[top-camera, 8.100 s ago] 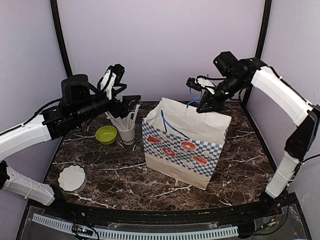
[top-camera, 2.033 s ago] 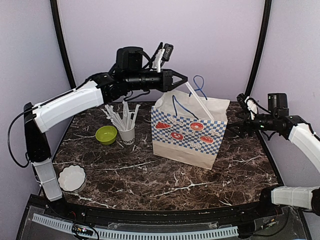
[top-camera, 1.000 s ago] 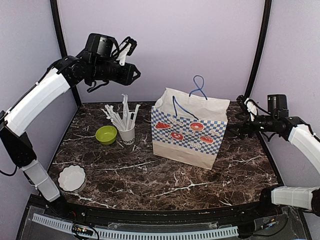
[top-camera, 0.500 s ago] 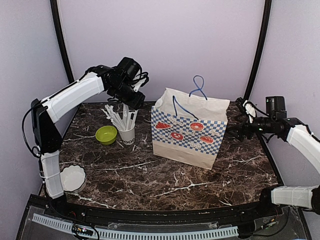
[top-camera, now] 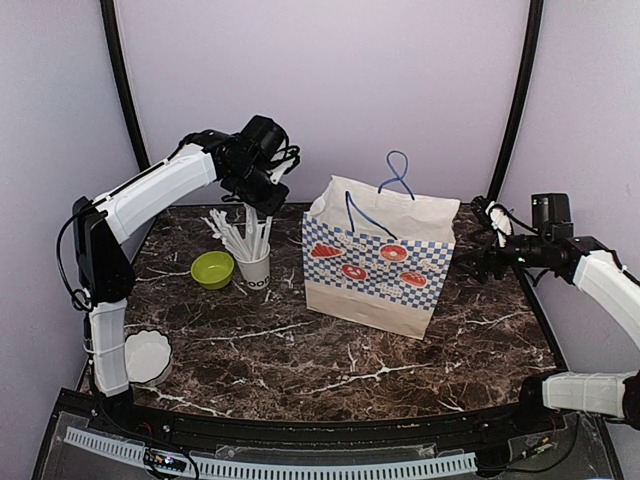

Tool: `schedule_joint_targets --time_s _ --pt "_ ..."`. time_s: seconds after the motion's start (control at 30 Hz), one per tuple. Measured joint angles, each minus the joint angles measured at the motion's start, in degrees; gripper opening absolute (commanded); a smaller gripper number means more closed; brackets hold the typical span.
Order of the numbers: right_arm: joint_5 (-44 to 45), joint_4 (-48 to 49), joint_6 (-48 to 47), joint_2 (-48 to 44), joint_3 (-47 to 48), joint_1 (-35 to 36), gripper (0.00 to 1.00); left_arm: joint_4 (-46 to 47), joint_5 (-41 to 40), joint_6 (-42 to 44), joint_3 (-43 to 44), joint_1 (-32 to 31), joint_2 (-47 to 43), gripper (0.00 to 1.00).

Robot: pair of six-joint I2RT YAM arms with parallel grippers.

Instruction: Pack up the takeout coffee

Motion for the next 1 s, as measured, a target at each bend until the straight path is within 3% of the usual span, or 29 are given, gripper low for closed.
schedule_joint_targets --time_s 0.17,0.4,0.67,1.0 --pt "0.02 0.02 -0.09 0.0 0.0 0.0 0.88 -1.16 0.15 -0.04 0.55 0.0 0.0 0.16" --pt "0.17 0.04 -0.11 0.0 0.0 0.0 0.88 -1.53 0.11 0.0 0.96 0.0 0.0 0.0" --pt "0.22 0.11 -0.09 0.02 0.0 0.0 0.88 -3.69 1.11 -0.24 5.2 0.0 -0.81 0.0" --pt "0.22 0.2 -0.09 0.2 0.0 0.0 0.88 -2.67 4.87 -0.87 5.42 -0.17 -15.58 0.0"
